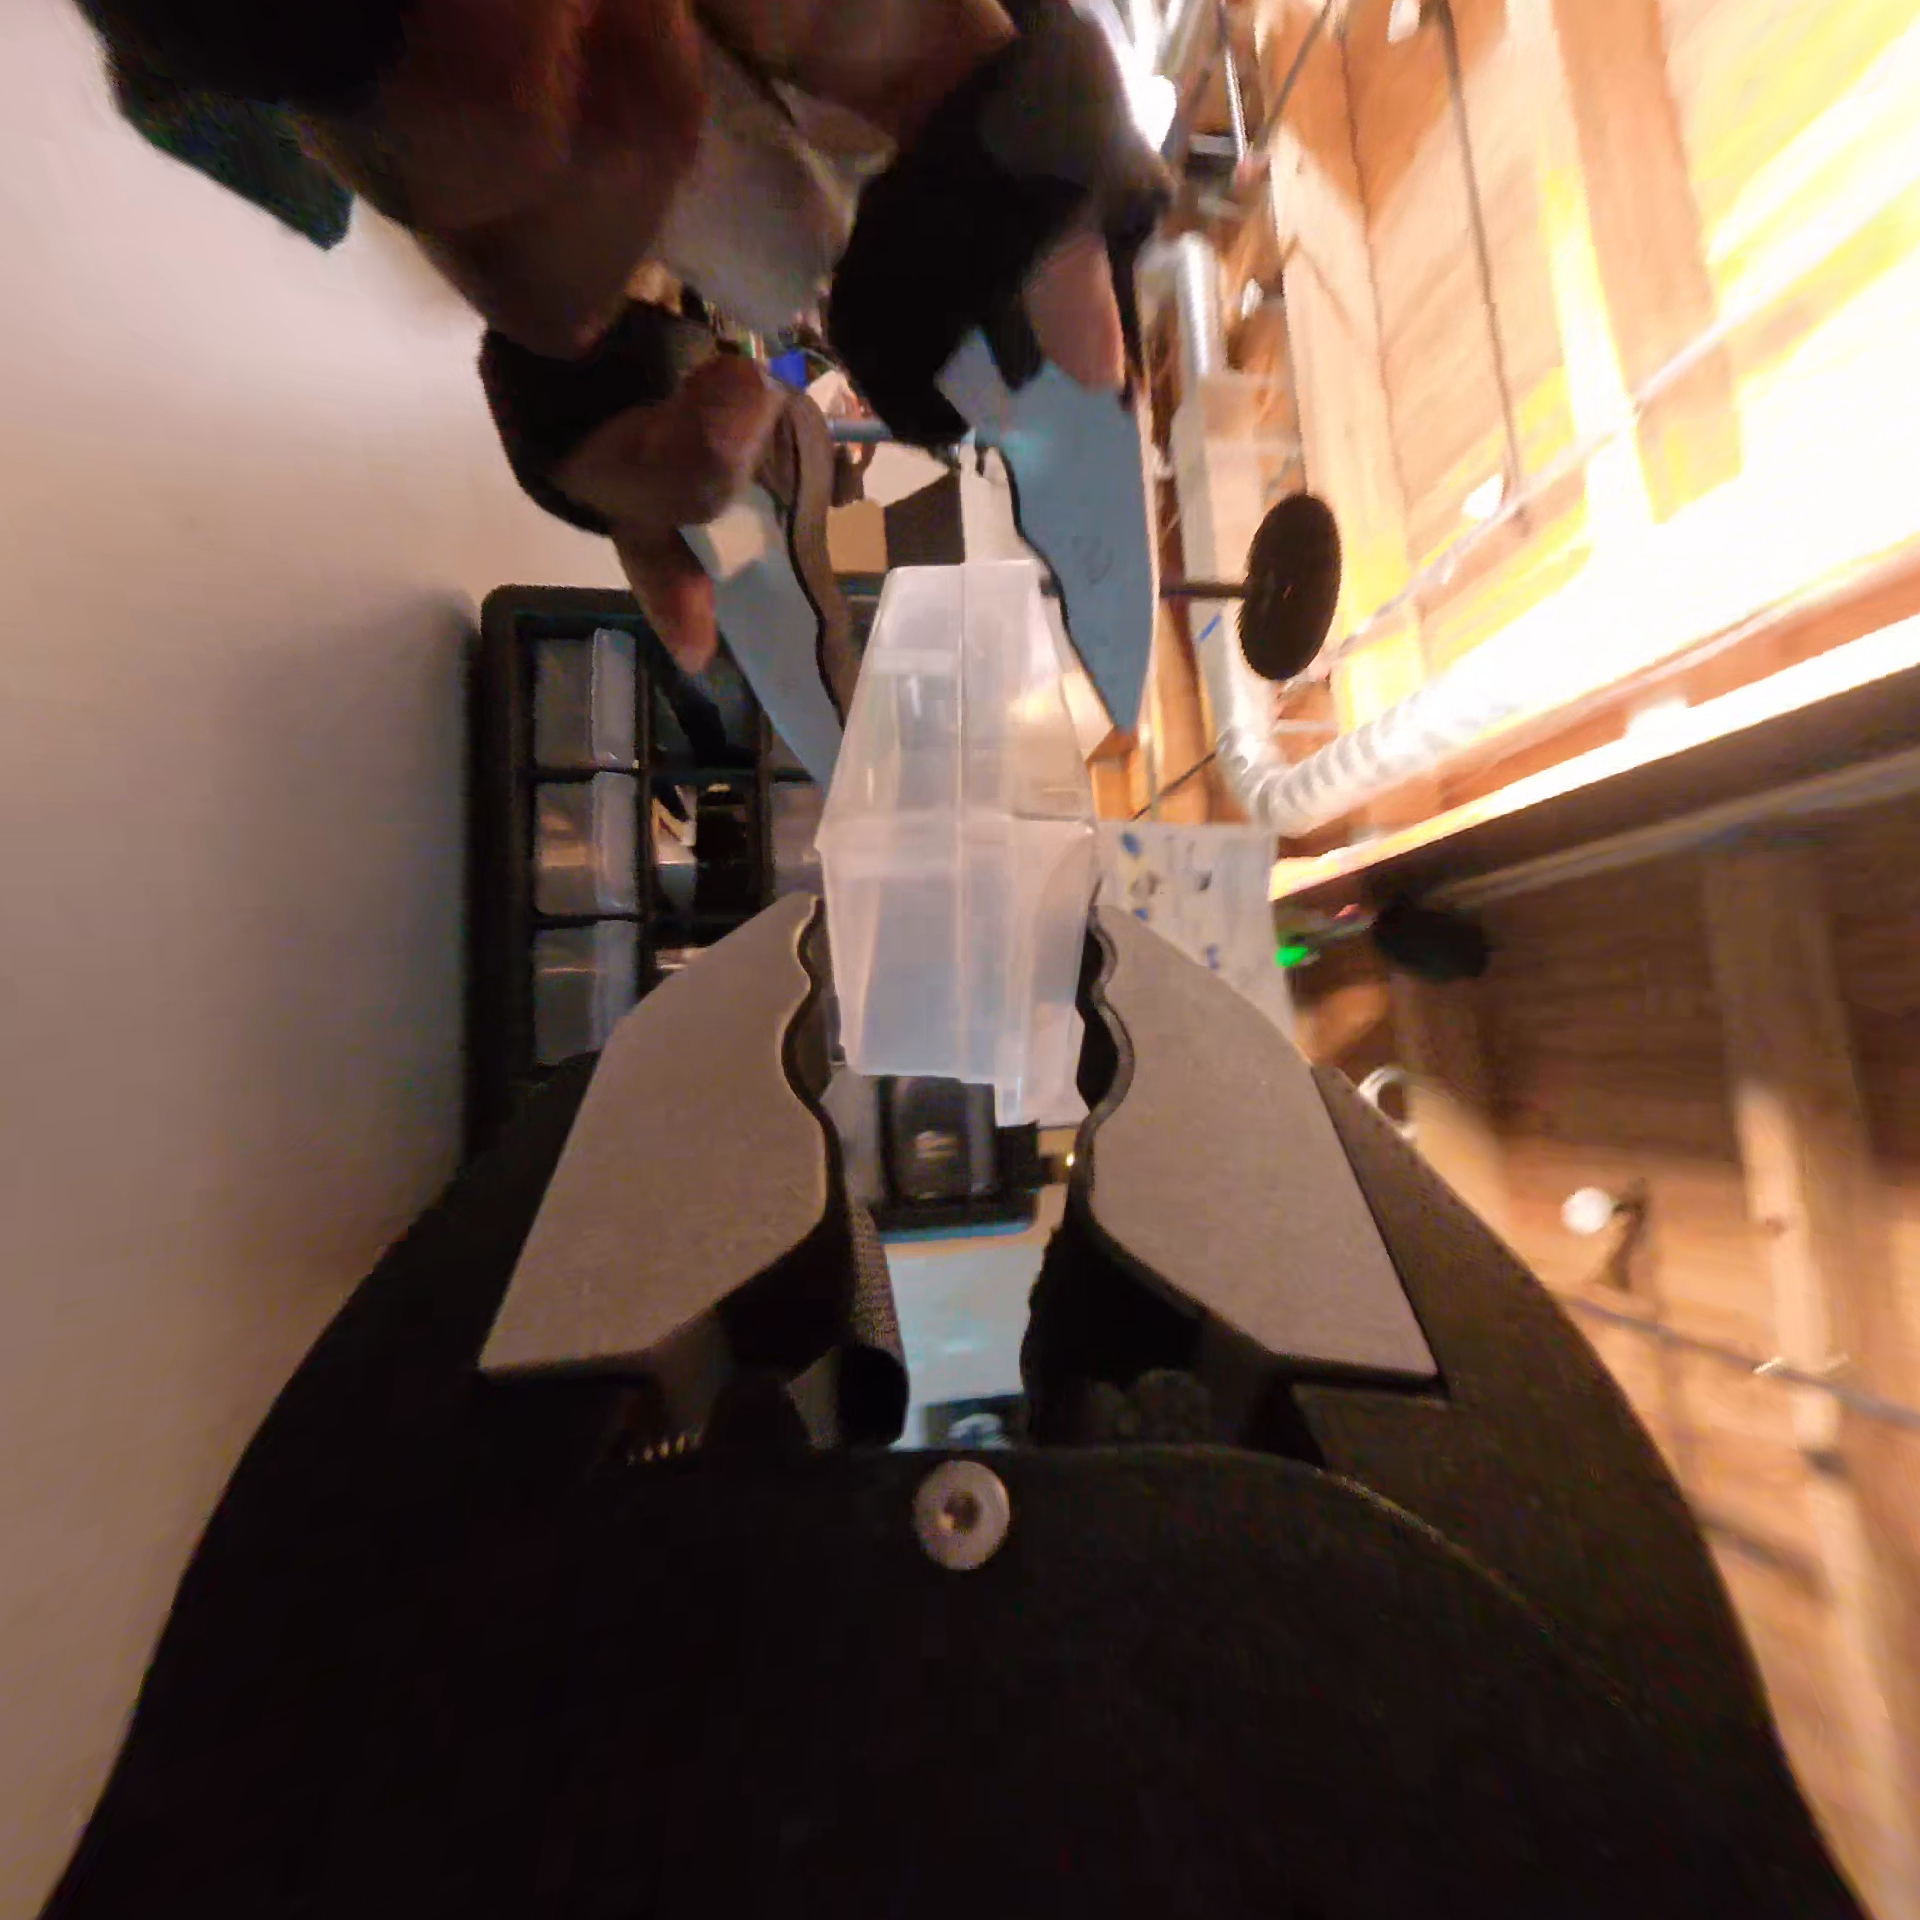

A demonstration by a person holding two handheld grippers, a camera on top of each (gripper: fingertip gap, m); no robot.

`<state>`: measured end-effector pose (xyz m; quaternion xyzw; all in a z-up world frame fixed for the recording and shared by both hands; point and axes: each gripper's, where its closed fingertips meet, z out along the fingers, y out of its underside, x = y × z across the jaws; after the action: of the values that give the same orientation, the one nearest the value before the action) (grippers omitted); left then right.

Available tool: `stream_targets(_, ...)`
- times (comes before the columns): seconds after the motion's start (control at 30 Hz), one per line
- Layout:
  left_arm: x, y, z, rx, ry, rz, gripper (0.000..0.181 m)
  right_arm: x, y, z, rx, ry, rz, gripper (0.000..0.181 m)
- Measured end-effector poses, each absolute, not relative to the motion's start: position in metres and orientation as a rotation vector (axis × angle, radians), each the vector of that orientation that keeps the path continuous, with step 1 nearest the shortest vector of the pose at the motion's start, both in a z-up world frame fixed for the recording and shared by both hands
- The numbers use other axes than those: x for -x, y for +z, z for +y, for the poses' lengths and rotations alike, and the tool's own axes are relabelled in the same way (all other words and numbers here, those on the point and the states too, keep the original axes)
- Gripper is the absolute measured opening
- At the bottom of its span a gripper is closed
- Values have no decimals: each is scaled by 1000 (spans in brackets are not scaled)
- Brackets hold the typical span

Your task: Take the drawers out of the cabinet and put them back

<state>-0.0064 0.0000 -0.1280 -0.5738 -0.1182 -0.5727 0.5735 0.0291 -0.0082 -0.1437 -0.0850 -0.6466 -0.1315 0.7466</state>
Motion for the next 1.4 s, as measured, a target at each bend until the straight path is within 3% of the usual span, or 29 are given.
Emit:
stream_targets(0.07, 27, -125, -1, 1466, -1084, -161, 80, -35, -143, 3, 310, -259, -1399, 45)
stream_targets(0.17, 93, -108, -1, 1633, -397, 27, 80, -44, -149, 18, 423, -283, -1379, 45)
stream_targets(0.27, 144, -57, 7, 1665, 53, 157, 47, -43, -161, 30, 503, -364, -1383, 45)
stream_targets(0.4, 152, -26, 58, 1855, 83, 329, 15, -34, -174, 36, 571, -493, -1372, 45)
stream_targets(0.6, 180, -82, 118, 2318, 138, 444, 0, -21, -201, 41, 702, -509, -1410, 45)
stream_targets(0.77, 179, -91, 123, 2355, -5, 478, 1, -23, -212, 52, 729, -614, -1445, 45)
stream_targets(1.4, 179, -91, 122, 2365, 128, 547, 0, 8, -203, 65, 806, -742, -1578, 45)
